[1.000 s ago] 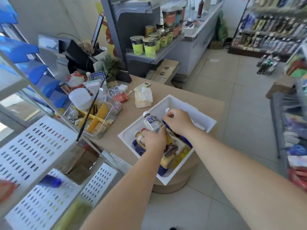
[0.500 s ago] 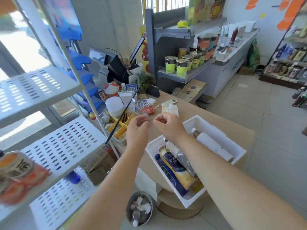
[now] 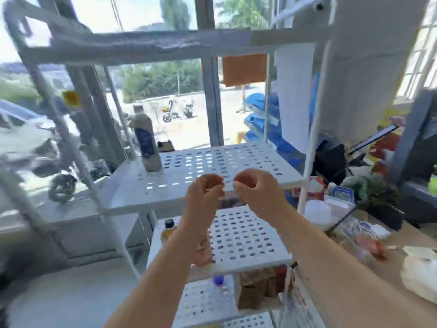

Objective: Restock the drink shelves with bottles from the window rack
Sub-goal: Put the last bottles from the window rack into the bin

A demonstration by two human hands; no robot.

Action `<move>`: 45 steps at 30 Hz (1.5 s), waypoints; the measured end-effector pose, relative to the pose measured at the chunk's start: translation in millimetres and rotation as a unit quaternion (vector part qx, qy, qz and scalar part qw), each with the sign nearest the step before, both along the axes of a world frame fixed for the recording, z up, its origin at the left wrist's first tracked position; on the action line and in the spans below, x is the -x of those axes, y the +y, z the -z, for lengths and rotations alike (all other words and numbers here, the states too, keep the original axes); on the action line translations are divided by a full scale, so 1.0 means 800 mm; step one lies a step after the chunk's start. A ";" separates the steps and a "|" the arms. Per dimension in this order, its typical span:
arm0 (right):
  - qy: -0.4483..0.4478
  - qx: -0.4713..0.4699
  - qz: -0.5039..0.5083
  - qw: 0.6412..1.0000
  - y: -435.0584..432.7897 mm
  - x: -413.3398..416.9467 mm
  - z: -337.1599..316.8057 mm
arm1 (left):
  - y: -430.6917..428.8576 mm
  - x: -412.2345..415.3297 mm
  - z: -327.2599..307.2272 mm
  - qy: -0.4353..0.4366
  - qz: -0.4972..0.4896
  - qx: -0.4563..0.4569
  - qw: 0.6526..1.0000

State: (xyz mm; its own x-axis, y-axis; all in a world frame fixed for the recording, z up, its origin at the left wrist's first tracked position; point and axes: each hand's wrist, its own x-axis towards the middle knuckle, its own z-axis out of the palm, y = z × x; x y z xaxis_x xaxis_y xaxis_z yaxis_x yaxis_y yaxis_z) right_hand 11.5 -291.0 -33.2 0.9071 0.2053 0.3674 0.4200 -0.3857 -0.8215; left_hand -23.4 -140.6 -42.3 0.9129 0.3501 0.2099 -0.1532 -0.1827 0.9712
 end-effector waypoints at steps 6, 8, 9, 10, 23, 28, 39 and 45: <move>-0.025 -0.003 -0.076 0.997 0.130 -0.036 -0.031 | 0.133 -0.017 -0.035 -0.041 -0.095 -0.092 0.990; -0.031 -0.006 -0.093 0.995 0.166 -0.048 -0.039 | 0.171 -0.039 -0.051 -0.050 -0.133 -0.091 0.986; -0.033 -0.005 -0.096 0.995 0.182 -0.054 -0.043 | 0.188 -0.052 -0.058 -0.049 -0.149 -0.084 0.984; -0.034 -0.004 -0.099 0.994 0.198 -0.060 -0.045 | 0.204 -0.068 -0.063 -0.044 -0.166 -0.078 0.982; -0.042 -0.005 -0.115 0.992 0.270 -0.115 -0.042 | 0.303 -0.209 -0.039 0.052 -0.211 -0.101 0.971; -0.039 -0.016 -0.108 0.993 0.244 -0.112 -0.037 | 0.293 -0.204 -0.037 0.017 -0.224 -0.132 0.966; -0.029 -0.016 -0.021 0.999 0.081 -0.045 -0.037 | 0.099 -0.117 -0.058 -0.050 -0.072 -0.111 0.990; -0.007 -0.018 0.039 0.999 -0.051 0.027 -0.013 | -0.057 -0.048 -0.020 -0.015 0.044 -0.070 0.996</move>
State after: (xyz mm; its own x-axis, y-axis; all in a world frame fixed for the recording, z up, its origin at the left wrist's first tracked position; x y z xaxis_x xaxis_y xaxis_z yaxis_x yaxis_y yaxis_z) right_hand -10.3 -331.5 -22.9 0.9147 0.1213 0.3854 0.4011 -0.3880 -0.8298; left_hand 14.7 -186.1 -26.6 0.9316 0.2339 0.2784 -0.2033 -0.2997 0.9321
